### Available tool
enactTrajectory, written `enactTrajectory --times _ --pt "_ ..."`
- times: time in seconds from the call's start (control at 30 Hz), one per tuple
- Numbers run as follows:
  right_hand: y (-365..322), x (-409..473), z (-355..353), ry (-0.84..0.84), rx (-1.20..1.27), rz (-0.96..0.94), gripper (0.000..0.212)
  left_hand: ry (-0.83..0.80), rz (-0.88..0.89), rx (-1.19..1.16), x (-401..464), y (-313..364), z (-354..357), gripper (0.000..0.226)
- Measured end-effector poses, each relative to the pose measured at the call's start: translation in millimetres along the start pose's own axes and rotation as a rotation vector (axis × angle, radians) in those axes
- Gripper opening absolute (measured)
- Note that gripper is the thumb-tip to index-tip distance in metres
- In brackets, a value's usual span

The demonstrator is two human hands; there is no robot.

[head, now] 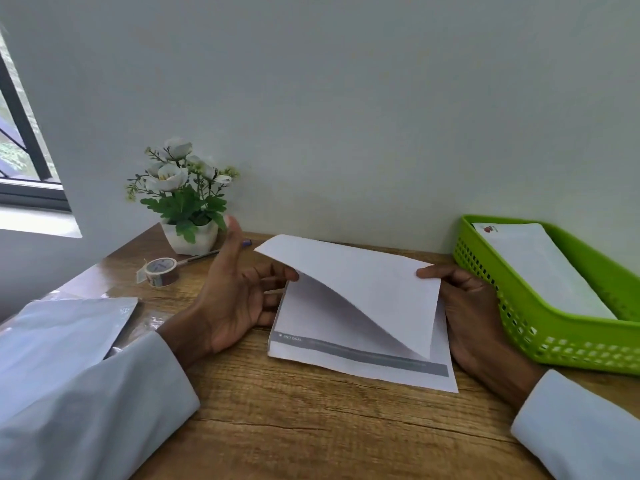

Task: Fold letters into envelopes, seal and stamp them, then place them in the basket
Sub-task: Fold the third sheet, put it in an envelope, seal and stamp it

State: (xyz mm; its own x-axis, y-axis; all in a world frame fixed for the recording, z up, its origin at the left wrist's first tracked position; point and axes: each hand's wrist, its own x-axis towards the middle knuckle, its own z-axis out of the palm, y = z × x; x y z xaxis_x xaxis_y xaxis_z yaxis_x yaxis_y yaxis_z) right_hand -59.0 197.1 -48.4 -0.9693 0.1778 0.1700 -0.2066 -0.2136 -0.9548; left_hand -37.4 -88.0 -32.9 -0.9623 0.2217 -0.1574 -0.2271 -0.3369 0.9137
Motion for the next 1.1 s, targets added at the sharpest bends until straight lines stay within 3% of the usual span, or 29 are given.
enactTrajectory --times 0.13,0.23,0.37,0.53,0.6,0.67,0.77,0.9,1.0,1.1 --pt "0 0 0 0.000 -0.048 0.019 0.044 -0.082 -0.017 0.026 -7 4 5 0.068" --pt "-2 -1 -1 0.001 -0.046 0.028 0.044 0.018 -0.066 0.056 -7 5 10 0.043" --pt "-7 -2 1 -0.001 0.003 0.098 0.039 0.114 -0.091 0.167 -4 -1 12 0.030" --pt "-15 7 -1 -0.022 0.269 0.170 0.027 0.164 -0.034 0.176 -1 -4 11 0.029" --pt "-22 7 -1 -0.026 0.098 0.062 0.025 0.167 -0.026 0.188 -3 -4 13 0.028" --pt "-32 4 1 -0.050 -0.258 -0.116 0.018 0.163 -0.025 0.213 -5 -3 15 0.027" --pt "-50 1 10 -0.259 -0.744 -0.238 0.018 0.142 -0.016 0.270 -8 -2 19 0.025" --pt "-66 5 28 -0.578 -1.080 -0.077 0.031 0.087 -0.008 0.372 -11 -2 23 0.025" --pt "-75 6 43 -0.819 -0.984 0.181 0.033 0.030 -0.013 0.436 -11 -4 24 0.023" --pt "-73 9 47 -0.880 -0.725 0.392 0.031 -0.008 -0.004 0.401 -10 -5 21 0.025"
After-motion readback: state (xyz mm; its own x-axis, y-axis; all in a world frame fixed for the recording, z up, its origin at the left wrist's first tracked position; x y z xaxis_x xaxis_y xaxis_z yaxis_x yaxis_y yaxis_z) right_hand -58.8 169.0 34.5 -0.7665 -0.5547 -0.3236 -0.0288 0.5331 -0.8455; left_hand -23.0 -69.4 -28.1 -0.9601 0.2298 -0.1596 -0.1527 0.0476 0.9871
